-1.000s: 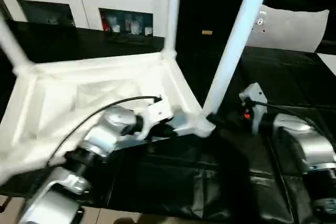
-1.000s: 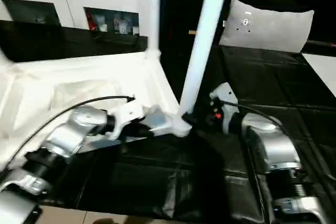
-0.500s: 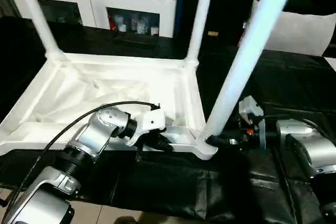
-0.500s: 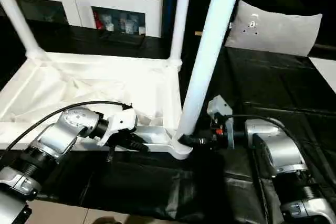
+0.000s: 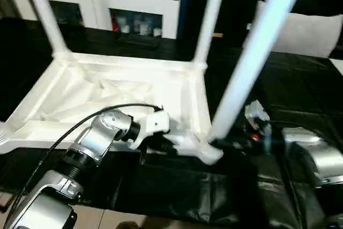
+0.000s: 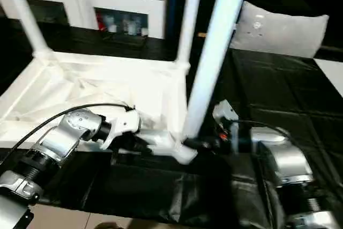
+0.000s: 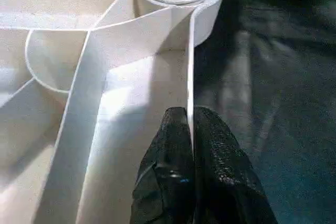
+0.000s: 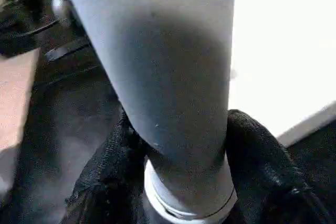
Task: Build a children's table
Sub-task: Rotate leg to tighten
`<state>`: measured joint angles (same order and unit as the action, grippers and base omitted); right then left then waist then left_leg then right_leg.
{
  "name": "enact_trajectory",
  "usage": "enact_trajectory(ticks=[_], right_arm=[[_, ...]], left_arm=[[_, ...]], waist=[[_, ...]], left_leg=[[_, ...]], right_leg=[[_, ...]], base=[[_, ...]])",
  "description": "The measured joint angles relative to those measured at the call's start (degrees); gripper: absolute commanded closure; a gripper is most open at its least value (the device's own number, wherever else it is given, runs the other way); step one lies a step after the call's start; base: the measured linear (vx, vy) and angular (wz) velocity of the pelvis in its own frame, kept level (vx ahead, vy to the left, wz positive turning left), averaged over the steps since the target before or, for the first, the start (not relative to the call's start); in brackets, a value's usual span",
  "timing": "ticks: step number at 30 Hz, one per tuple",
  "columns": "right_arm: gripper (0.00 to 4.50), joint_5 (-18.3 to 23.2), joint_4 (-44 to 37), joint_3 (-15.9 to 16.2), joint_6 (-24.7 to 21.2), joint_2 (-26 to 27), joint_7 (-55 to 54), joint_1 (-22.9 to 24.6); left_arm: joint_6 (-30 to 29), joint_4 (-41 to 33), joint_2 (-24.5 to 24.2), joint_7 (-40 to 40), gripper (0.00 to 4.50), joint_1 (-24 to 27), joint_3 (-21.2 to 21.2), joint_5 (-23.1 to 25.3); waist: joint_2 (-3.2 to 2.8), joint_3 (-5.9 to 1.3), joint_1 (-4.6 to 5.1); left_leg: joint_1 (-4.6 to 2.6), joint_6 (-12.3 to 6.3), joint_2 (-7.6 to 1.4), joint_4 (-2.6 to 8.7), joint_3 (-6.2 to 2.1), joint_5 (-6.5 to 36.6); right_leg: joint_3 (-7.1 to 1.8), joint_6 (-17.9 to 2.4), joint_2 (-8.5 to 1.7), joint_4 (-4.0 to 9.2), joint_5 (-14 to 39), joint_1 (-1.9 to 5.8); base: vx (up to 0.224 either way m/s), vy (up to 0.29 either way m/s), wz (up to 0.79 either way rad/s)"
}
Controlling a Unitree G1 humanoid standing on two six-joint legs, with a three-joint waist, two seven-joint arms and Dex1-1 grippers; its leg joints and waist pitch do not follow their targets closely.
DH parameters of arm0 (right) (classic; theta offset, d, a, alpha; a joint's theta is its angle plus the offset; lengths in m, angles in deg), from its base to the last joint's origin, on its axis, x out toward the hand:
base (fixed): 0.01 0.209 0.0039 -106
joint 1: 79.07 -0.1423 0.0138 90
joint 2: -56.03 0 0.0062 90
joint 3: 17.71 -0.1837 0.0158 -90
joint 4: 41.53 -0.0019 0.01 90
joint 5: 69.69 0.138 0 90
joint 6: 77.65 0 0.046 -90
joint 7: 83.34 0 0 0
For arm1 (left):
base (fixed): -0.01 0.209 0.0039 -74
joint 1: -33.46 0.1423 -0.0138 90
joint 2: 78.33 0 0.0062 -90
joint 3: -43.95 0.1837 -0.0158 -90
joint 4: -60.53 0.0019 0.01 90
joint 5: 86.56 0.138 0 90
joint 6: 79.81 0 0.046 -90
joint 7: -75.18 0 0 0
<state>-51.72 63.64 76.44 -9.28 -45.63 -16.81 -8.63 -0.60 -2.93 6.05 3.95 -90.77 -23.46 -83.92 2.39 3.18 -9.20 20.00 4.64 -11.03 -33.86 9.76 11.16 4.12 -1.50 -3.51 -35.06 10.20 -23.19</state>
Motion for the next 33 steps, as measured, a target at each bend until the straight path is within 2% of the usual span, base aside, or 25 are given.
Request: enact_trajectory(ticks=[5,7,9,12,13,16,17,19,23,27,28,30,33], right_arm=[[2.60,-2.34,15.76,-2.67,4.82,6.70,-13.50,-9.04],[2.61,-2.63,21.51,-3.83,7.73,9.85,-20.10,-12.11],[2.61,-2.94,26.83,-4.87,11.24,13.38,-28.39,-14.80],[2.61,-3.04,30.28,-5.44,14.52,15.16,-32.37,-16.24],[2.06,-3.17,31.30,-5.48,15.64,15.31,-32.50,-16.54],[1.86,-5.39,37.50,-5.48,18.29,15.80,-33.52,-17.47],[1.56,-5.58,38.50,-5.58,19.73,16.05,-33.61,-17.68],[1.47,-6.33,39.33,-5.46,20.42,16.52,-33.77,-18.25],[1.12,-6.36,32.21,-4.55,18.35,15.42,-32.83,-13.91],[0.81,-7.25,30.33,-2.72,18.51,12.28,-28.04,-13.16],[0.58,-7.36,29.93,-2.40,18.64,11.58,-26.72,-12.96],[0.53,-7.55,29.95,-2.31,19.63,10.46,-24.10,-12.94],[0.18,-7.43,29.44,-1.79,20.65,9.14,-20.03,-12.48]], left_arm=[[-8.94,-0.16,5.95,13.14,4.50,-0.75,-2.47,2.80],[-12.30,-0.44,8.58,18.33,4.50,-0.92,-3.48,3.91],[-15.30,-0.45,11.47,24.19,4.50,-1.24,-4.21,5.20],[-16.41,-0.46,13.21,27.37,4.50,-1.31,-4.30,5.83],[-16.43,-0.46,13.34,27.76,4.50,-1.31,-4.26,5.86],[-16.29,-1.06,13.57,27.22,4.50,-1.26,-3.44,5.75],[-16.18,-1.36,13.52,27.09,4.50,-1.13,-3.38,5.79],[-15.87,-1.52,12.82,26.44,4.50,-1.07,-3.37,5.71],[-12.75,-1.52,10.74,23.02,4.50,-0.84,-2.24,4.92],[-9.57,-1.10,9.22,20.31,4.50,-0.82,-1.60,4.74],[-9.03,-0.99,8.96,20.02,4.50,-0.82,-1.47,4.71],[-7.50,-0.46,8.21,18.95,4.50,-0.87,-1.44,4.66],[-4.13,0.33,6.13,16.22,4.50,-0.87,-1.17,4.22]], waist=[[0.11,-0.04,3.10],[0.21,-0.08,4.04],[0.23,-0.10,4.50],[0.25,-0.11,4.28],[0.25,-0.11,4.20],[0.26,-0.12,3.84],[0.24,-0.11,3.65],[0.25,-0.11,3.65],[0.09,-0.02,2.68],[0.01,0.02,2.13],[0.01,0.02,2.06],[0.00,0.02,2.06],[0.00,0.02,2.06]], left_leg=[[-0.01,0.02,-0.02,-0.24,0.02,-0.02],[-0.05,0.01,-0.02,-0.27,0.02,-0.02],[-0.06,0.02,-0.07,-0.22,0.02,-0.01],[-0.07,0.03,-0.10,-0.10,-0.02,-0.01],[-0.06,0.03,-0.12,-0.09,-0.02,0.00],[-0.01,0.03,-0.13,-0.08,-0.03,0.00],[0.01,0.02,-0.11,-0.10,-0.02,0.00],[0.08,0.02,-0.12,-0.09,-0.03,0.00],[0.03,0.02,-0.12,-0.01,-0.06,0.00],[0.09,0.02,-0.08,-0.02,-0.05,0.00],[0.08,0.01,-0.08,-0.02,-0.04,0.00],[0.08,0.01,-0.08,-0.01,-0.04,0.00],[0.08,0.02,-0.12,0.02,-0.05,0.00]], right_leg=[[0.02,-0.04,0.00,0.10,-0.04,0.04],[0.01,-0.08,0.00,0.05,-0.07,0.05],[0.04,-0.14,0.03,0.04,-0.13,0.02],[0.10,-0.14,0.07,0.02,-0.13,0.02],[0.13,-0.15,0.08,0.02,-0.13,0.02],[0.16,-0.16,0.06,0.06,-0.14,-0.02],[0.15,-0.38,0.04,0.05,-0.27,-0.10],[0.16,-0.51,0.05,0.06,-0.35,-0.09],[0.18,-0.43,0.05,0.09,-0.30,-0.13],[0.19,-0.43,0.00,0.10,-0.30,-0.21],[0.18,-0.43,0.00,0.10,-0.30,-0.21],[0.18,-0.43,0.00,0.09,-0.30,-0.21],[0.19,-0.39,0.04,0.07,-0.28,-0.21]], base=[[0.000,0.000,0.00],[0.000,0.000,0.00],[0.000,0.000,0.00],[0.000,0.000,0.00],[0.000,0.000,0.00],[0.000,0.000,0.00],[0.000,0.000,0.00],[0.000,0.000,0.00],[0.000,0.000,0.00],[0.000,0.000,0.00],[0.000,0.000,0.00],[0.000,0.000,0.00],[0.000,0.000,0.00]])
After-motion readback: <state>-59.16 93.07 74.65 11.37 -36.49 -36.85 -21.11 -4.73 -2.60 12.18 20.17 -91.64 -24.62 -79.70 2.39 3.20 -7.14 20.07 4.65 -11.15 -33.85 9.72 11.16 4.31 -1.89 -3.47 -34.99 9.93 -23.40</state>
